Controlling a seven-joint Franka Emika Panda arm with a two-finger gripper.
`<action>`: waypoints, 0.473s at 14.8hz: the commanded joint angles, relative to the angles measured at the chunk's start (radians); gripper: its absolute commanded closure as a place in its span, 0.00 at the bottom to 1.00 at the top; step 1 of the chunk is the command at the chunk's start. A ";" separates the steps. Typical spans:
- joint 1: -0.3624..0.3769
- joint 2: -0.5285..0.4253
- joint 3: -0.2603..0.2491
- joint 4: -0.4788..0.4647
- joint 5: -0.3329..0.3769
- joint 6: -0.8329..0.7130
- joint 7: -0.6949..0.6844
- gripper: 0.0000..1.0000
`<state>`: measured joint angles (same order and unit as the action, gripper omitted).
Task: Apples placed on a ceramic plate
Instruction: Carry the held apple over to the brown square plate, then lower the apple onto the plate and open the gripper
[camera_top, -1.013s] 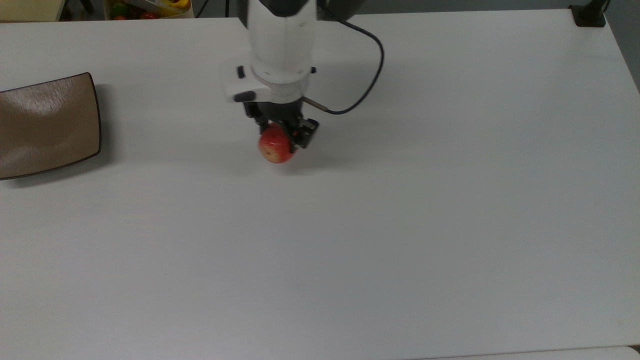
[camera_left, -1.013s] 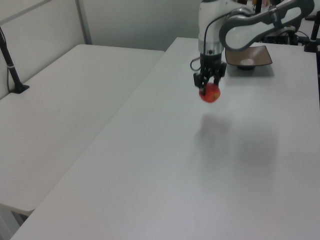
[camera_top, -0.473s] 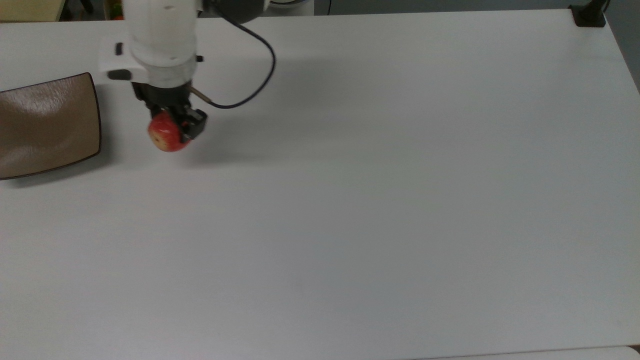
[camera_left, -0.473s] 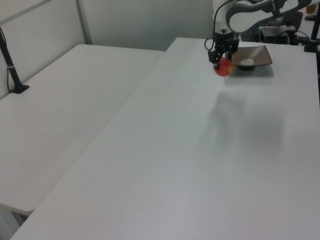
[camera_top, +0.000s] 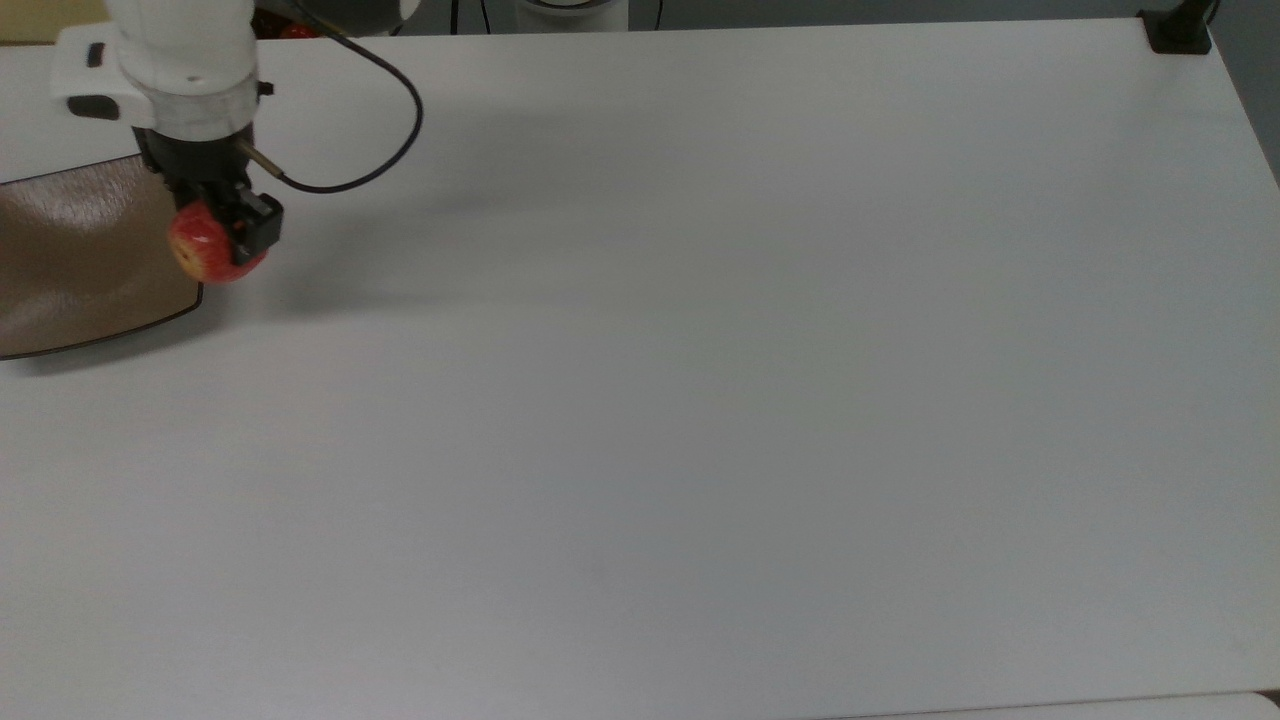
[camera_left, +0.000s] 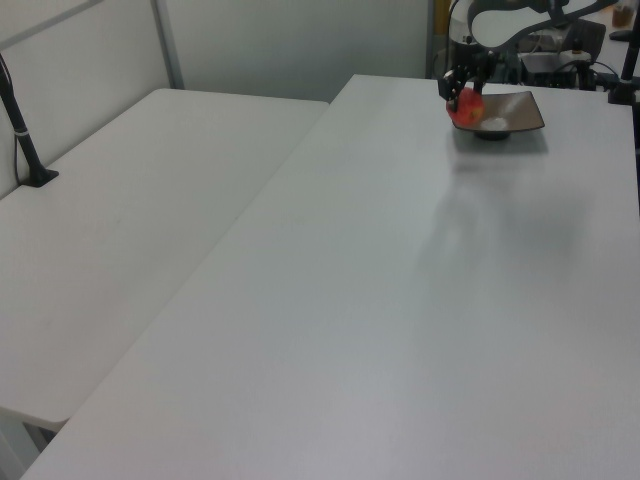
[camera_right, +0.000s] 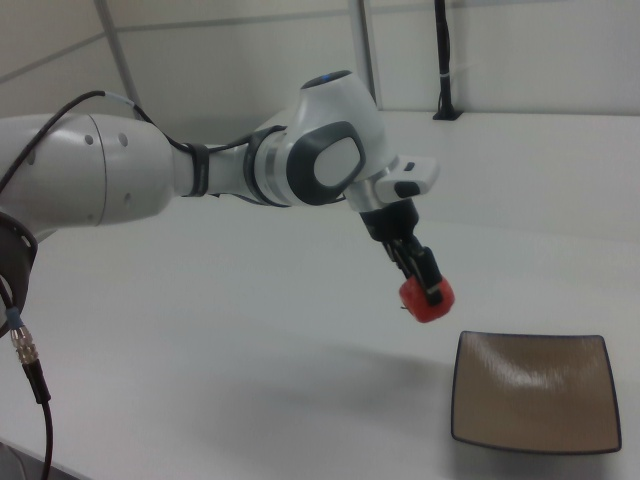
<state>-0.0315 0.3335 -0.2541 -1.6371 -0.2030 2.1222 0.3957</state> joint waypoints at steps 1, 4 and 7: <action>0.001 0.007 -0.043 -0.001 -0.003 0.036 -0.037 0.43; -0.022 0.028 -0.054 -0.004 -0.006 0.050 -0.049 0.43; -0.053 0.055 -0.056 -0.018 -0.009 0.097 -0.057 0.43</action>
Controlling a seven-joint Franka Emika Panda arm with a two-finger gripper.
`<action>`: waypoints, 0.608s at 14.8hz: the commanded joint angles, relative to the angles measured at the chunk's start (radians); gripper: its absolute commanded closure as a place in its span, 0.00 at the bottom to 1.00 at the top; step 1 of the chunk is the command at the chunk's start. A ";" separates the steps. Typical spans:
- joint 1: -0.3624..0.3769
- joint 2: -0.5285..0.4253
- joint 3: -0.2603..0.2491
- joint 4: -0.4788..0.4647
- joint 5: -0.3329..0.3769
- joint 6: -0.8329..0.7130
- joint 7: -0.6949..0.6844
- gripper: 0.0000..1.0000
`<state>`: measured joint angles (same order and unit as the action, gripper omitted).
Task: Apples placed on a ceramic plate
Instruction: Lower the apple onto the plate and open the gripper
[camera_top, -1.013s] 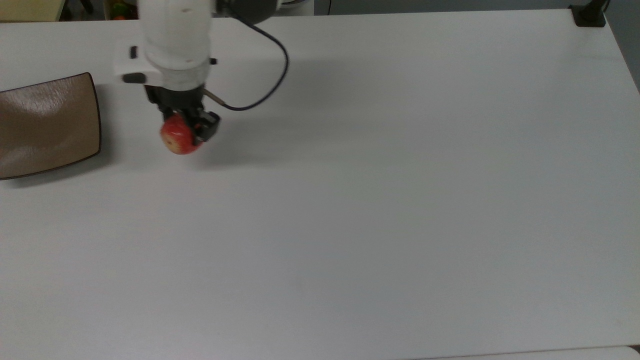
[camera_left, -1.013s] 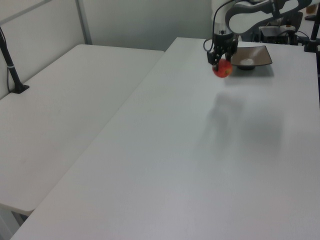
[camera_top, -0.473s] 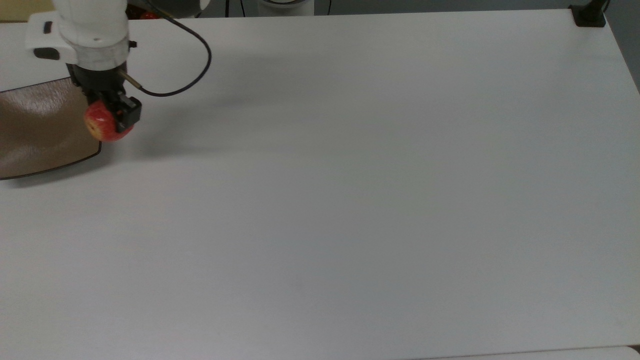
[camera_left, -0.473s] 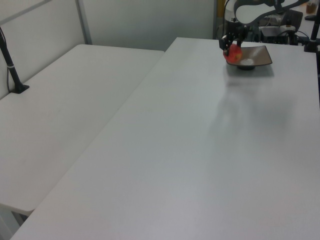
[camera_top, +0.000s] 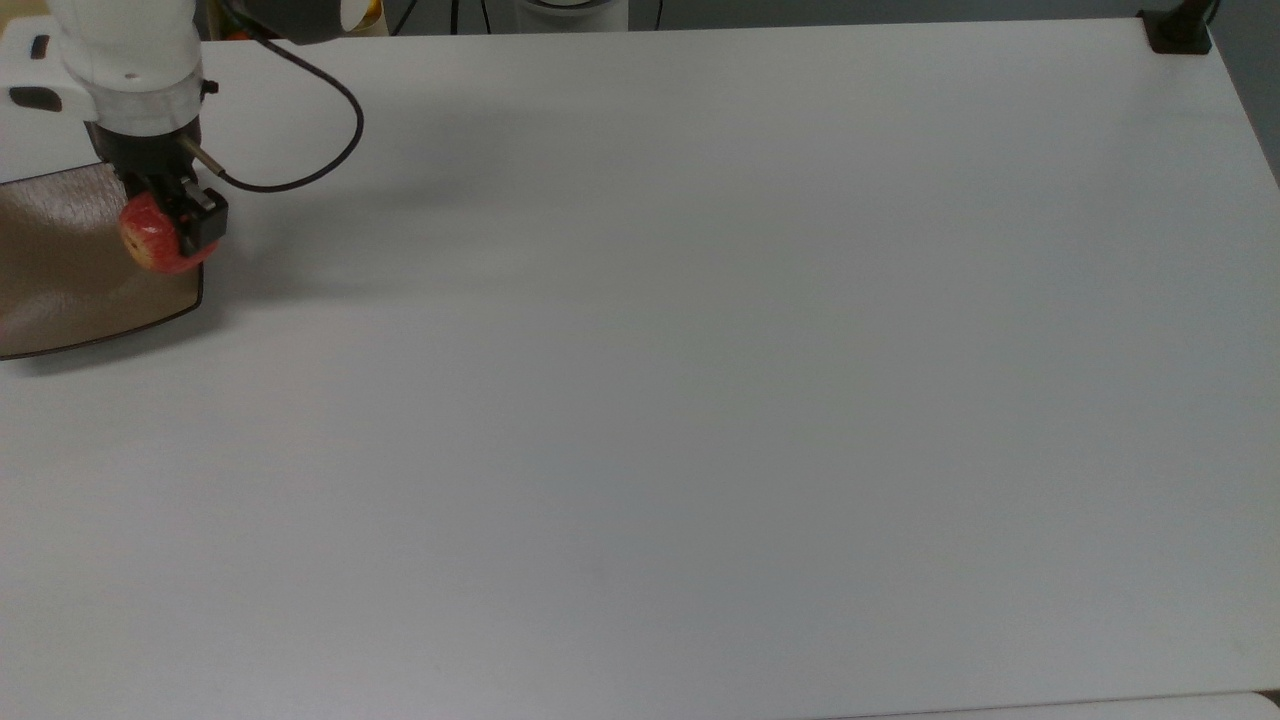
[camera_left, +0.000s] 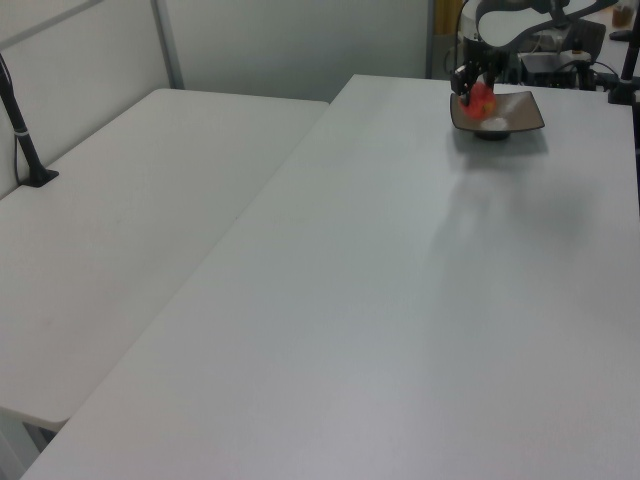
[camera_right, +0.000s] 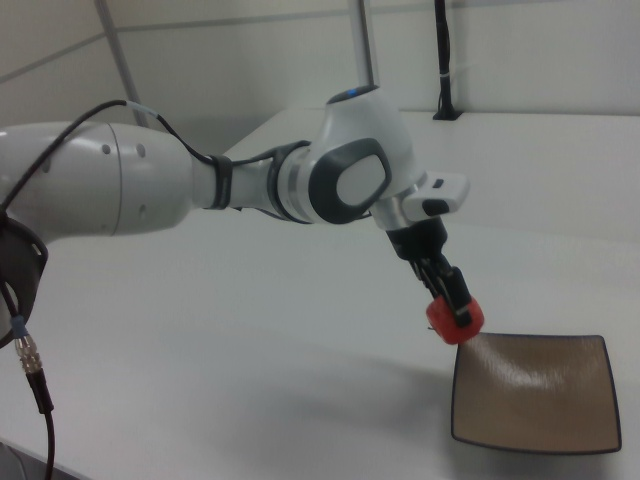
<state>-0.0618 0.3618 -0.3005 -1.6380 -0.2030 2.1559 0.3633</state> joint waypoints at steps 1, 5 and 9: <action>-0.026 0.032 -0.011 -0.019 -0.009 0.076 -0.024 0.41; -0.035 0.063 -0.011 -0.020 -0.009 0.079 -0.066 0.00; -0.035 0.063 -0.011 -0.017 -0.009 0.078 -0.069 0.00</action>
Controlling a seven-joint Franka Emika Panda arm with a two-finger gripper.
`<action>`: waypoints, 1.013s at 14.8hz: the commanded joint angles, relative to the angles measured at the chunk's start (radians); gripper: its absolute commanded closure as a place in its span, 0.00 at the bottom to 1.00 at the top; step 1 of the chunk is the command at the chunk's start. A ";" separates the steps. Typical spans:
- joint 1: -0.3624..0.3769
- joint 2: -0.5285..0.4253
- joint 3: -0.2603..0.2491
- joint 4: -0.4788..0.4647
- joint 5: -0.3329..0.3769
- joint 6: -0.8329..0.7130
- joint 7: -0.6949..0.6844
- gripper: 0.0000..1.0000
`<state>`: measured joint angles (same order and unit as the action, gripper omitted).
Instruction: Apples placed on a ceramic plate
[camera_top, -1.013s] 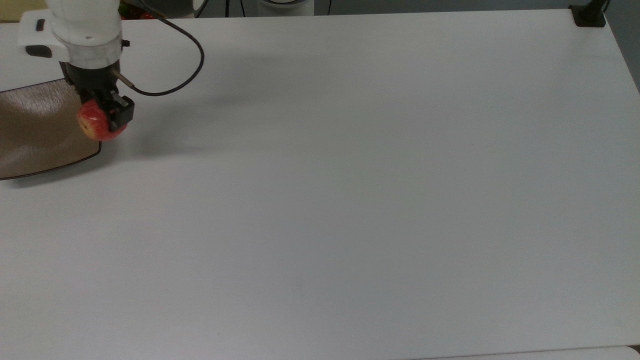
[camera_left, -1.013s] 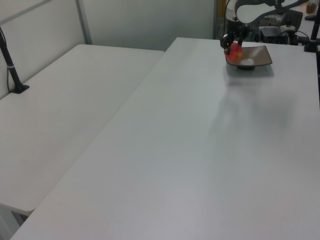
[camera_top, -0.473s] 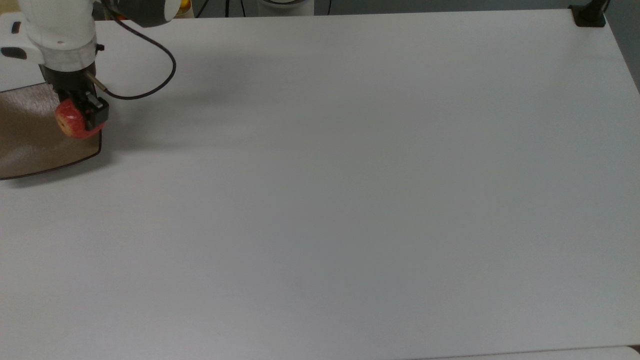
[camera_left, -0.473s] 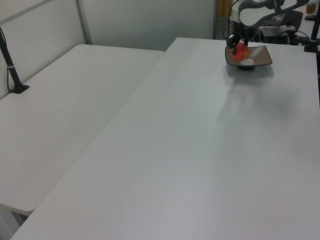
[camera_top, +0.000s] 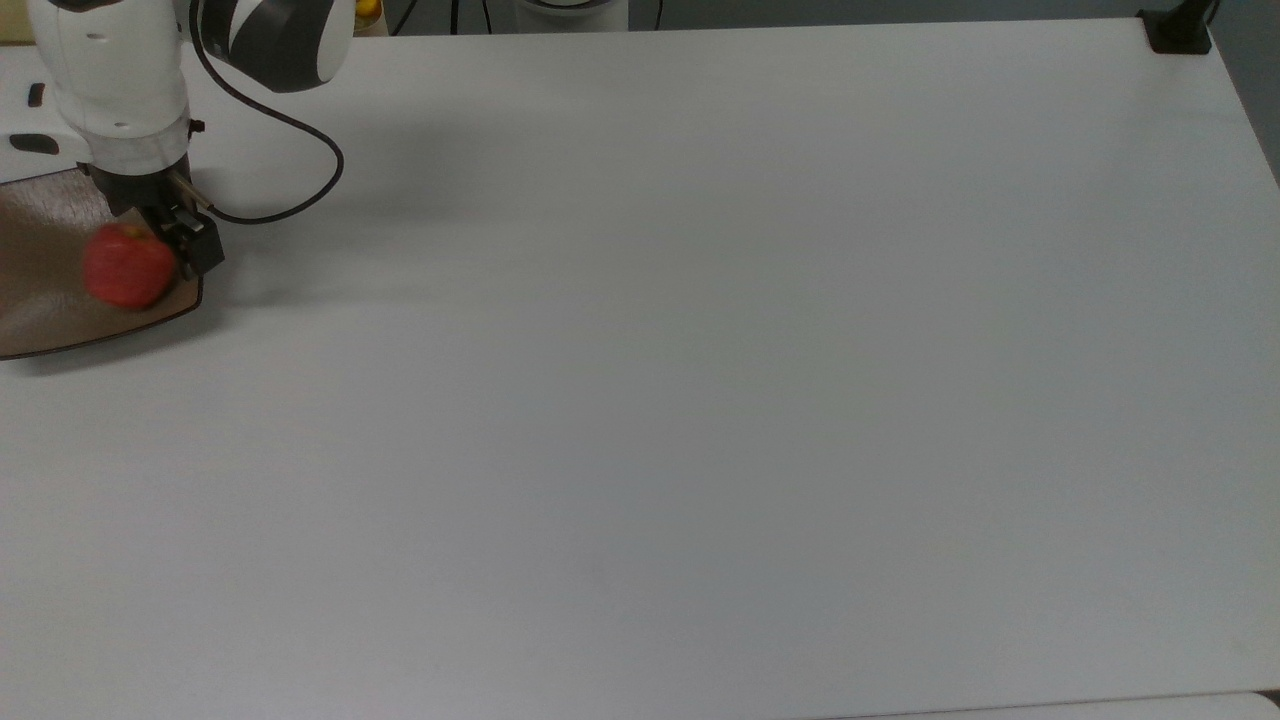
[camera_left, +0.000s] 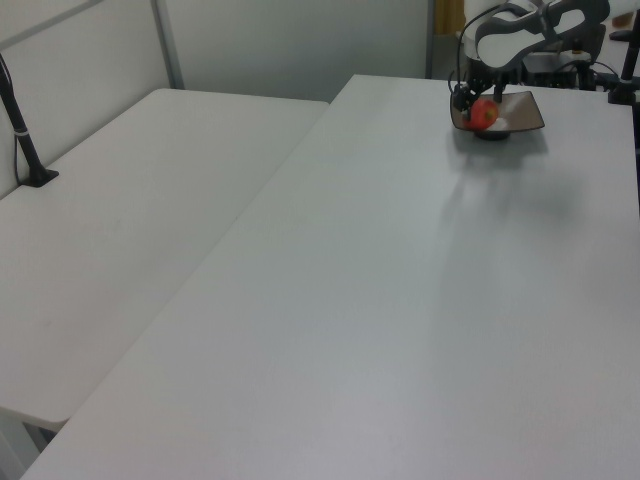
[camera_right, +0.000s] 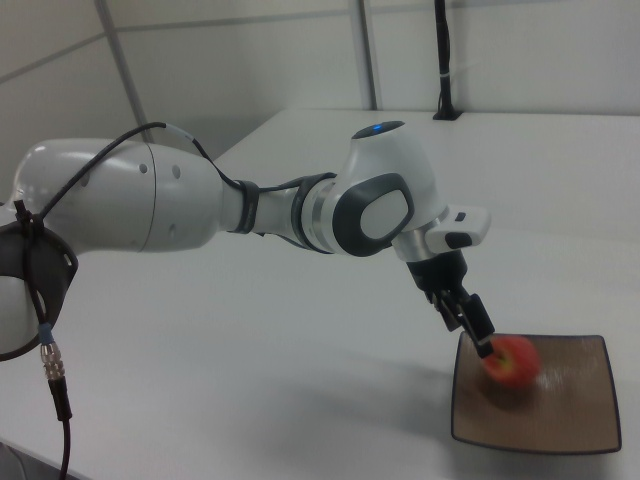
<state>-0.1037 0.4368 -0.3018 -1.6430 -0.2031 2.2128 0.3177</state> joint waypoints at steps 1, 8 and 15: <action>0.007 -0.012 -0.010 -0.011 -0.009 0.021 -0.023 0.00; 0.009 -0.064 -0.005 -0.003 0.011 -0.089 -0.035 0.00; 0.009 -0.187 0.056 -0.003 0.138 -0.323 -0.247 0.00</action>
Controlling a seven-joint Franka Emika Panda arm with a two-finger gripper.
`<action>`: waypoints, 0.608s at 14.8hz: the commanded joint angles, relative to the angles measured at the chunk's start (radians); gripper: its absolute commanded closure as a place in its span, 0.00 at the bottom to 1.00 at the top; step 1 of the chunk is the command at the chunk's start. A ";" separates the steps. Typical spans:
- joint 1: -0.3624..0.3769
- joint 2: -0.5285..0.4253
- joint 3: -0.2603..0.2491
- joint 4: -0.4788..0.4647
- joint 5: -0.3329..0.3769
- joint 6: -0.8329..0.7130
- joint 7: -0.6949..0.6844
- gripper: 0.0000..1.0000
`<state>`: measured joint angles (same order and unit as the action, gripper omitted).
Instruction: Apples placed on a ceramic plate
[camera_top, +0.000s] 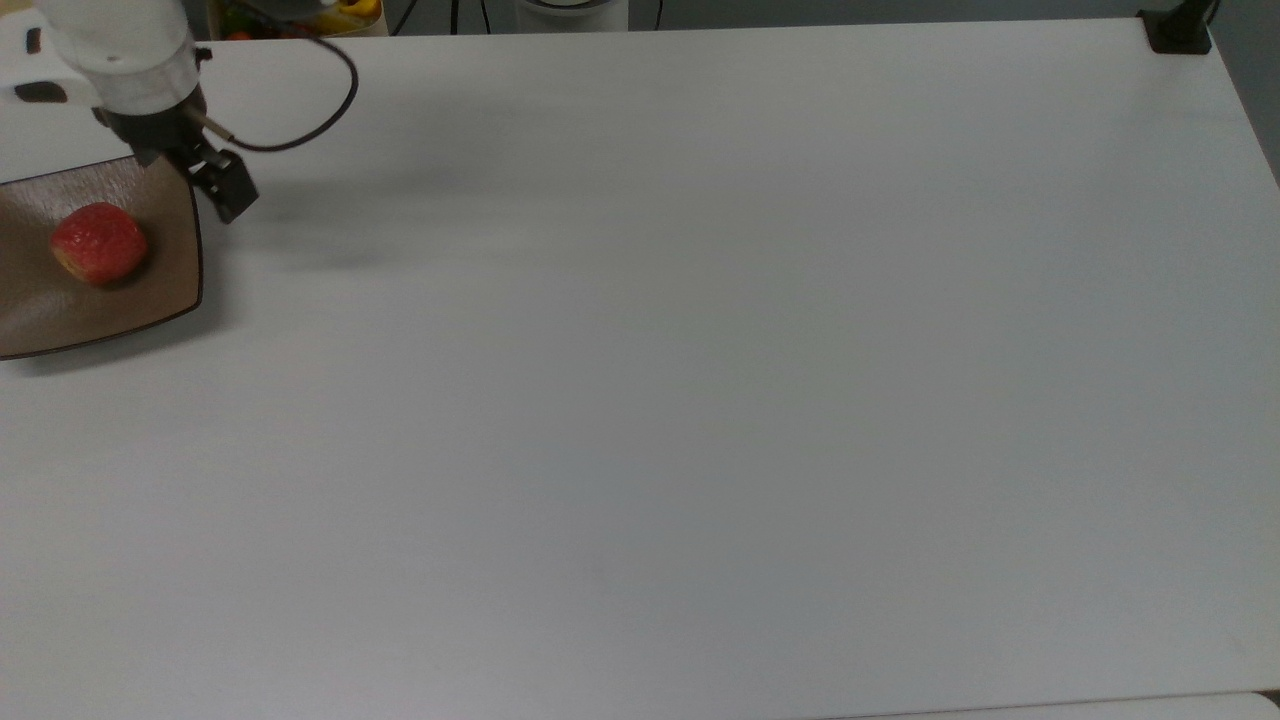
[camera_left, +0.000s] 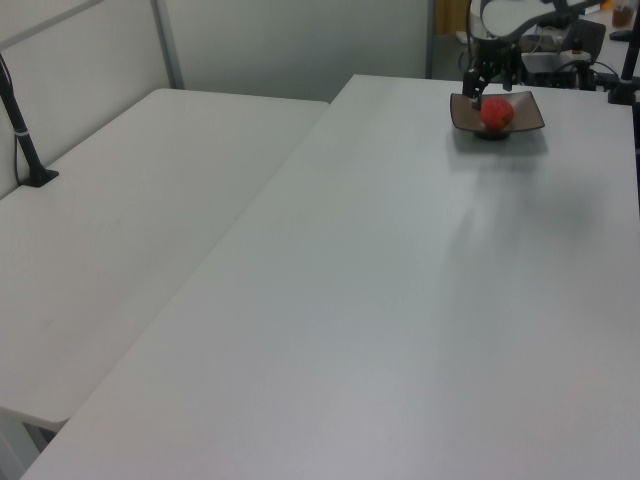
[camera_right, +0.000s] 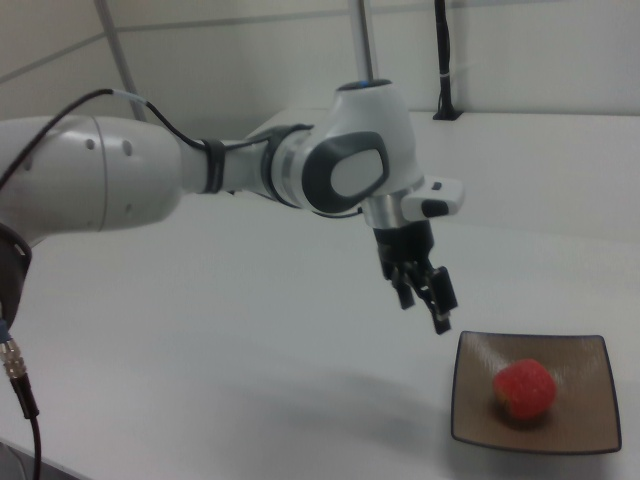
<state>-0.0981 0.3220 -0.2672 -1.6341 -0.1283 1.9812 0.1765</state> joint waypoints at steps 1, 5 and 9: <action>0.001 -0.096 0.043 -0.013 0.073 -0.111 -0.115 0.00; -0.012 -0.179 0.132 -0.032 0.102 -0.180 -0.120 0.00; -0.026 -0.256 0.268 -0.091 0.124 -0.228 -0.100 0.00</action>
<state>-0.1050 0.1460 -0.0976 -1.6439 -0.0260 1.7784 0.0842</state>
